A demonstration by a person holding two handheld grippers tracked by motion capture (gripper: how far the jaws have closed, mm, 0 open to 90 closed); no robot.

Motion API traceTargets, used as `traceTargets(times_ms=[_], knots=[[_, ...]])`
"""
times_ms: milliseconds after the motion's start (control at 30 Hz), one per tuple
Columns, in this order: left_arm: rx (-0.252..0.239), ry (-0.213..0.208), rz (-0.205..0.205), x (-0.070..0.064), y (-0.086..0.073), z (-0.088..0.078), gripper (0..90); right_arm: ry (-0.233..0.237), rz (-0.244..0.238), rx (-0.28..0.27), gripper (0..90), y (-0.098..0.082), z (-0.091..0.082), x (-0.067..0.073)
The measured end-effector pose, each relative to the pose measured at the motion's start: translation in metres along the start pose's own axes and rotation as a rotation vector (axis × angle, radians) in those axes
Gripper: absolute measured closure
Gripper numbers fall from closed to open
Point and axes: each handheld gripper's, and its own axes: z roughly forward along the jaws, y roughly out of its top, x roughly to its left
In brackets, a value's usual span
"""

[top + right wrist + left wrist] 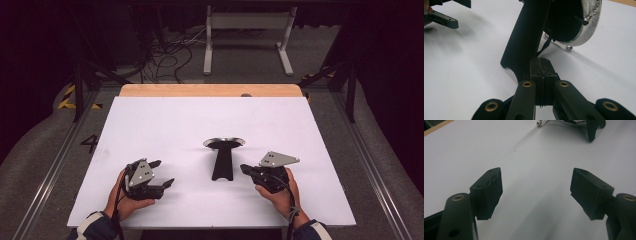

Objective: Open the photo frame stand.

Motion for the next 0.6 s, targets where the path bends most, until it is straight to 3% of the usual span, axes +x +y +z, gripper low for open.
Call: traceTargets(times_ms=[133, 167, 200, 233, 300, 400, 467, 533, 567, 600], knots=[[-0.011, 0.003, -0.014, 0.003, 0.000, -0.001, 26.7, 0.008, -0.008, 0.001, 90.0, 0.002, 0.002, 0.002], [-0.014, 0.020, -0.013, 0.005, 0.001, -0.001, 28.0, 0.012, -0.013, 0.003, 90.0, 0.003, 0.004, 0.004], [-0.016, 0.027, -0.008, 0.005, 0.003, -0.001, 28.0, 0.012, -0.013, 0.003, 90.0, 0.003, 0.004, 0.004], [-0.048, 0.063, 0.035, 0.007, 0.014, -0.004, 31.3, 0.009, -0.022, 0.006, 90.0, 0.005, 0.007, 0.006], [-0.066, 0.065, 0.033, 0.008, 0.018, -0.005, 31.3, 0.005, -0.024, 0.004, 90.0, 0.005, 0.008, 0.007], [-0.108, 0.055, 0.033, 0.012, 0.036, -0.001, 31.4, -0.034, -0.024, -0.015, 90.0, 0.007, 0.009, 0.011], [-0.135, 0.021, -0.006, 0.016, 0.049, 0.008, 31.6, -0.050, -0.012, -0.031, 90.0, 0.009, 0.009, 0.013], [-0.159, -0.018, -0.021, 0.016, 0.062, 0.018, 32.0, -0.054, -0.012, -0.043, 90.0, 0.011, 0.009, 0.016], [-0.170, -0.041, -0.009, 0.014, 0.073, 0.026, 32.2, -0.040, -0.012, -0.043, 90.0, 0.012, 0.011, 0.017], [-0.170, -0.041, -0.009, 0.014, 0.073, 0.026, 32.1, -0.040, -0.012, -0.043, 90.0, 0.012, 0.011, 0.017]])
